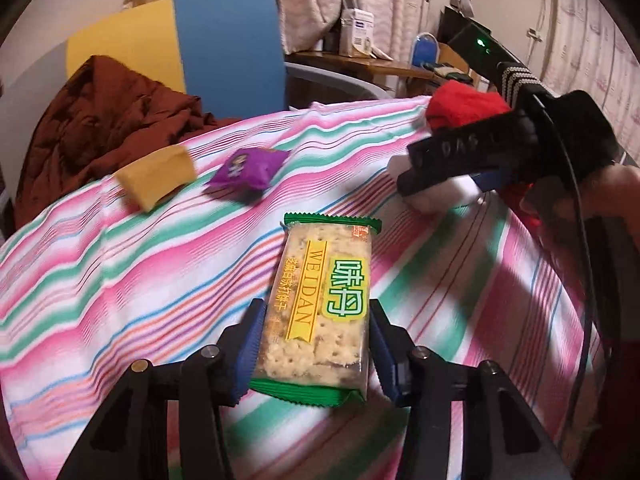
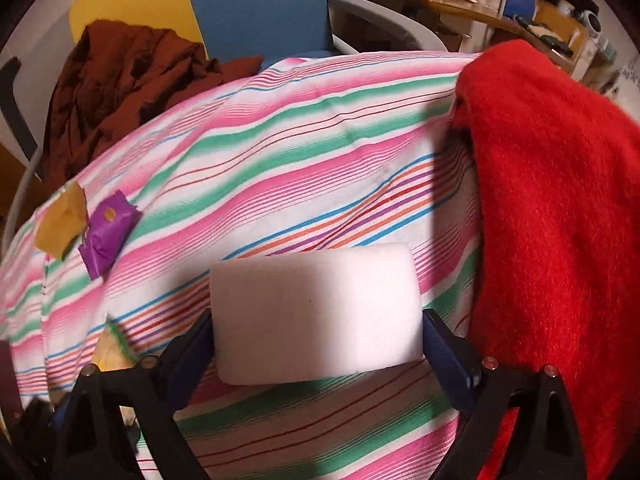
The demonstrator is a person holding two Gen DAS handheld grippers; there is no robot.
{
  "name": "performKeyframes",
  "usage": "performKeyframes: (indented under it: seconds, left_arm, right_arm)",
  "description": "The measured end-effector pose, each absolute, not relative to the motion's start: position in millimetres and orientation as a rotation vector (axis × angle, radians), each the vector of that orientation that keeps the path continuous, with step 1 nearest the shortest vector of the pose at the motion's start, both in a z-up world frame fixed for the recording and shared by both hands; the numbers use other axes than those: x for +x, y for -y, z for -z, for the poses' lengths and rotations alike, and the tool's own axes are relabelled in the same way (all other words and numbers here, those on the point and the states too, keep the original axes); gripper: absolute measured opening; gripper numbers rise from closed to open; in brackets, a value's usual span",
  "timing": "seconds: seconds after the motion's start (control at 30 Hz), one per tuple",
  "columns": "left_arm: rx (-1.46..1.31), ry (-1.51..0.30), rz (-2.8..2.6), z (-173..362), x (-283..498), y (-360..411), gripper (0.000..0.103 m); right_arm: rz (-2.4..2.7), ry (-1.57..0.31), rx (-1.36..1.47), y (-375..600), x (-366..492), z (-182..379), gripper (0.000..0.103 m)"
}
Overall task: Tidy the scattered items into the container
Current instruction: 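Grasp the white sponge block with right gripper while left gripper grasps WEIDAN snack bar, then carry the white sponge and snack bar over the gold tray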
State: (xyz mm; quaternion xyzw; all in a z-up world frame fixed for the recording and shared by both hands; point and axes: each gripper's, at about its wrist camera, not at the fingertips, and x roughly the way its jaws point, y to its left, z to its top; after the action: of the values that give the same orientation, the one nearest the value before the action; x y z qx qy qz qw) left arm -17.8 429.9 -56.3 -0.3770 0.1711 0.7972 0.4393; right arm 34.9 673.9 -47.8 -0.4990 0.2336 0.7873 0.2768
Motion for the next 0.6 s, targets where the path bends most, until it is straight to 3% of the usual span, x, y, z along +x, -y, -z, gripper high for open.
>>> performKeyframes:
  seconds: [0.2,0.6]
  left_arm:
    - [-0.938,-0.351,-2.034,55.3,-15.1,-389.8,0.05]
    - [-1.0,-0.211,-2.115,43.0,-1.1,-327.8,0.05]
  right_arm:
    - [-2.171,-0.655,-1.286,-669.3,36.1,38.1,0.096]
    - [-2.451,-0.515,-1.254,-603.6,6.8,15.1,0.097]
